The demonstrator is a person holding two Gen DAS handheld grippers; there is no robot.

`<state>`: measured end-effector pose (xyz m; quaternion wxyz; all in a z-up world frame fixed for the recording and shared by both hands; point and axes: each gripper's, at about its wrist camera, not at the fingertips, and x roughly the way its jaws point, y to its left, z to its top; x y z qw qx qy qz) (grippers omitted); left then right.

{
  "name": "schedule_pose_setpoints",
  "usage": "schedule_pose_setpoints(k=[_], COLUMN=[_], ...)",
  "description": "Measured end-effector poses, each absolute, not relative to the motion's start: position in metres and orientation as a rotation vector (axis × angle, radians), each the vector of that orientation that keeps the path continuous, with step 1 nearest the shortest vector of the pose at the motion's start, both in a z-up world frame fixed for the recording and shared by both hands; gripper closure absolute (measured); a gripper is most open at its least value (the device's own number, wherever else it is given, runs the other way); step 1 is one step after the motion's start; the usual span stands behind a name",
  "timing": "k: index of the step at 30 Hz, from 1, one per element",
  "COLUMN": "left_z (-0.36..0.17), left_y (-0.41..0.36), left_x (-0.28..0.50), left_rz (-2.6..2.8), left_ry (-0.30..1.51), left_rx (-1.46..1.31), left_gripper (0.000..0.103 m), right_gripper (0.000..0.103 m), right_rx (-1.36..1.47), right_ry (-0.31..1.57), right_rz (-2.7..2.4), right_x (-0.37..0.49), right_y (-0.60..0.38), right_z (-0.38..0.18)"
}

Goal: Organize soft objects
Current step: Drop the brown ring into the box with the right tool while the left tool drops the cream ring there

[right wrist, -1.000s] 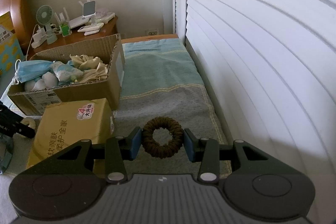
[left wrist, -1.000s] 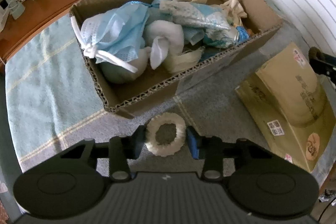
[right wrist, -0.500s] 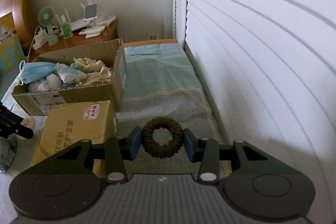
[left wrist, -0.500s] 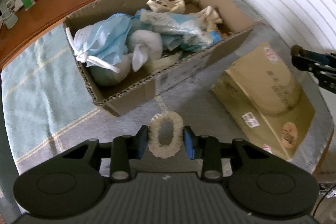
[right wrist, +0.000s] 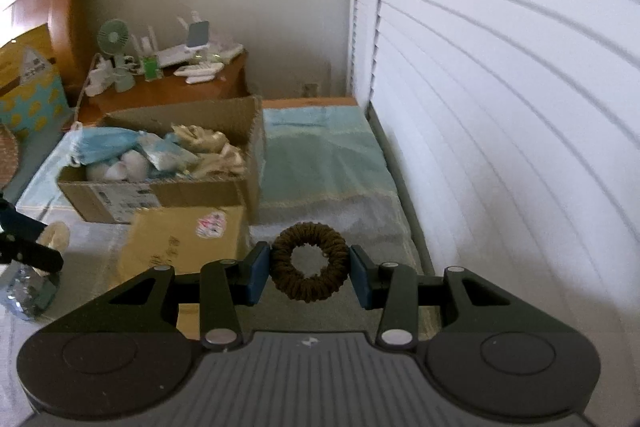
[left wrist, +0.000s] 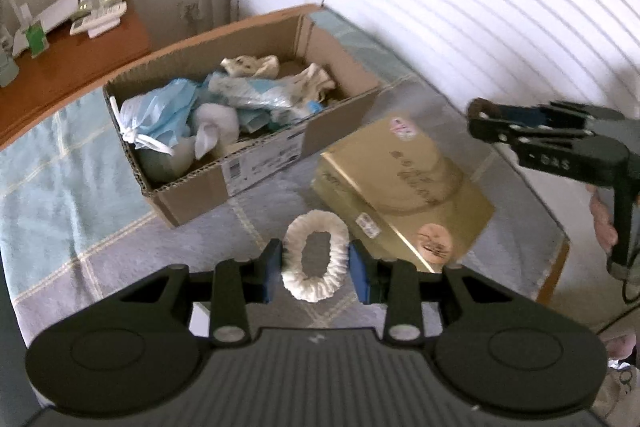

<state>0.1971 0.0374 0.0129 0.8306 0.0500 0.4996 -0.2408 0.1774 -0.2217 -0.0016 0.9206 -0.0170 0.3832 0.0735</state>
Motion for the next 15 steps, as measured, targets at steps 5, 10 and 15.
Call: schedule_pose_setpoints(k=[5, 10, 15], left_z=[0.021, 0.026, 0.031], left_y=[0.038, 0.042, 0.043], left_x=[0.182, 0.174, 0.167], left_rz=[-0.531, -0.537, -0.549], left_ry=[1.019, 0.988, 0.965], left_rx=[0.108, 0.095, 0.062], left_gripper=[0.068, 0.068, 0.068], right_gripper=[0.055, 0.055, 0.055], right_rx=[-0.054, -0.081, -0.070], right_ry=[0.772, 0.773, 0.813], right_rz=[0.238, 0.326, 0.418], right_x=[0.188, 0.217, 0.254], right_y=[-0.206, -0.179, -0.150], right_z=[0.014, 0.022, 0.020])
